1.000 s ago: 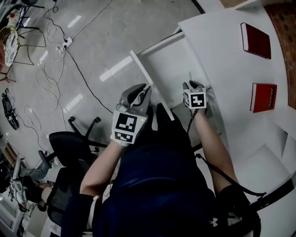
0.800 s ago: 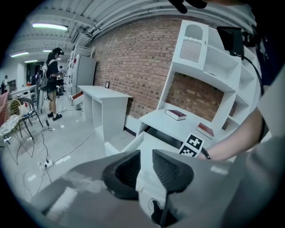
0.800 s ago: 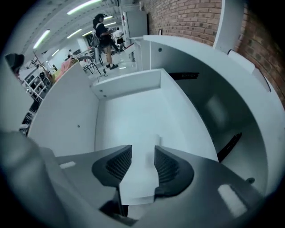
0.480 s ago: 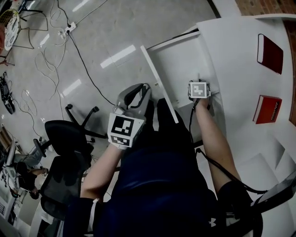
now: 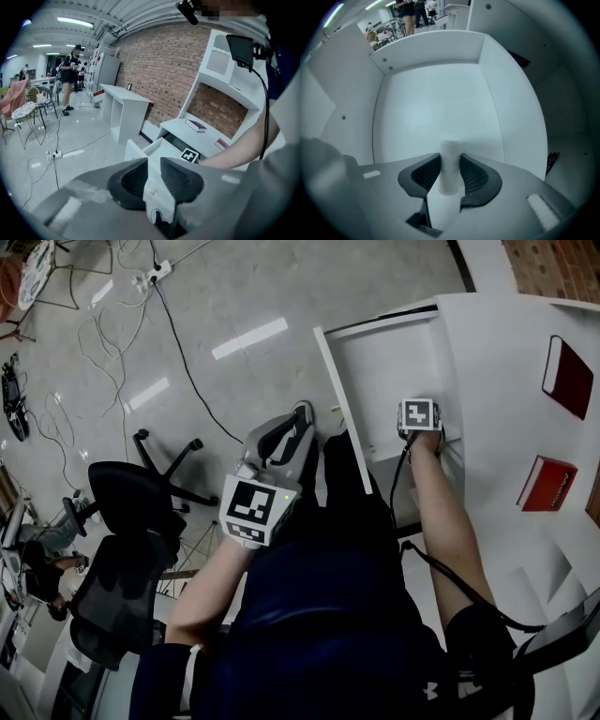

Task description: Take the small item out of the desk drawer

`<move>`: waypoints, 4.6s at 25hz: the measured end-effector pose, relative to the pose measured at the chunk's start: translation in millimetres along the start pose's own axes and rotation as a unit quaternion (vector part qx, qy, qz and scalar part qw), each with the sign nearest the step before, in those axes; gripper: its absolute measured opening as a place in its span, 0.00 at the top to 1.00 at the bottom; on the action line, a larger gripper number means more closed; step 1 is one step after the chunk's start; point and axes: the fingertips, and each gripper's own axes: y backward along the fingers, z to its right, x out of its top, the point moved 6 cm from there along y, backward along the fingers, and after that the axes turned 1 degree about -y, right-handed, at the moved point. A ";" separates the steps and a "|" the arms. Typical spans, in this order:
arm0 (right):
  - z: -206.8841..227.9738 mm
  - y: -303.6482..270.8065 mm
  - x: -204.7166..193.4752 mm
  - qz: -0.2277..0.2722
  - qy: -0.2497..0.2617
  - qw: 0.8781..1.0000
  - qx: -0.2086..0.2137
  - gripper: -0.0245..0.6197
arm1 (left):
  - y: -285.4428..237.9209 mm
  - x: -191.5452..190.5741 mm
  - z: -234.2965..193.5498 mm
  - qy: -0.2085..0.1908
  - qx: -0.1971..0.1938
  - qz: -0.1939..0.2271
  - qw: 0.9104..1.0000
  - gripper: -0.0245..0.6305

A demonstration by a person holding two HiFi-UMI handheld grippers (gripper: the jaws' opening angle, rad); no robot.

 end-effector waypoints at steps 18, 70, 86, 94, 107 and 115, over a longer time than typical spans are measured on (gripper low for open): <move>-10.6 53.2 -4.9 0.142 -0.062 0.986 0.066 0.76 | -18.6 24.6 32.9 -0.061 -0.051 0.004 0.997 0.82; 154.1 292.8 46.0 0.432 -0.189 0.882 0.017 0.70 | 12.2 149.4 69.2 -0.176 -0.033 0.124 0.976 0.82; 131.0 473.7 11.0 0.651 -0.145 0.745 -0.005 0.75 | 52.1 250.2 71.2 -0.161 -0.005 0.243 0.957 0.82; 93.8 545.2 -4.1 0.715 -0.103 0.692 -0.008 0.82 | 88.8 282.3 100.2 -0.173 -0.028 0.302 0.937 0.82; 61.7 586.9 -23.4 0.757 -0.065 0.650 -0.029 0.91 | 119.0 309.2 124.5 -0.200 -0.032 0.367 0.908 0.82; 48.1 603.8 -30.2 0.772 -0.044 0.634 -0.035 0.96 | 138.8 314.9 137.2 -0.187 -0.032 0.398 0.897 0.92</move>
